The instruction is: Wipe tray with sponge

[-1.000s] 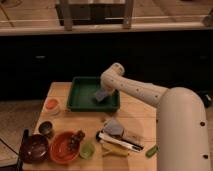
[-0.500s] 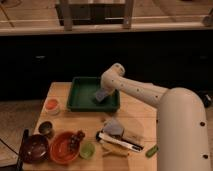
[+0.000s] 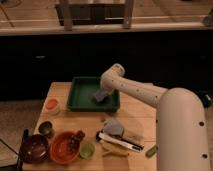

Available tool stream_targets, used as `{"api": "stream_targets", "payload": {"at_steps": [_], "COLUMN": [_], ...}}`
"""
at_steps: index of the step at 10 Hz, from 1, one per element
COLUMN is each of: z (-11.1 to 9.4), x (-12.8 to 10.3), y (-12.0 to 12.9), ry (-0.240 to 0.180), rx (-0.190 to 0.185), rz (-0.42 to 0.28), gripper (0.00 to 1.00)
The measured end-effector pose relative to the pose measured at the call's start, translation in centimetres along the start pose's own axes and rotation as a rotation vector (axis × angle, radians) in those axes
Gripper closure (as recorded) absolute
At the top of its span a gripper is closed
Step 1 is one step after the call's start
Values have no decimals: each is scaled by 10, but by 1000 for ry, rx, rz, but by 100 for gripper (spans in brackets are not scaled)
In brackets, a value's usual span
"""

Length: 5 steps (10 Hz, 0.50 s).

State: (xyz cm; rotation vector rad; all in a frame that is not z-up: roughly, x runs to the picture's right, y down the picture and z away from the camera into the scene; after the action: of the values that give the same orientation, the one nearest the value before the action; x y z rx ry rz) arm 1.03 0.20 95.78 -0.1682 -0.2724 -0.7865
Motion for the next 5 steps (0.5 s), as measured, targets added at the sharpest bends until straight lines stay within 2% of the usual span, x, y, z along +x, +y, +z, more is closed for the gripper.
{"api": "stream_targets", "payload": {"at_steps": [5], "z": [2], "x": [2], "y": [-2], "ry": [-4], "rx": [15], "rz": [-22], "gripper": [98]}}
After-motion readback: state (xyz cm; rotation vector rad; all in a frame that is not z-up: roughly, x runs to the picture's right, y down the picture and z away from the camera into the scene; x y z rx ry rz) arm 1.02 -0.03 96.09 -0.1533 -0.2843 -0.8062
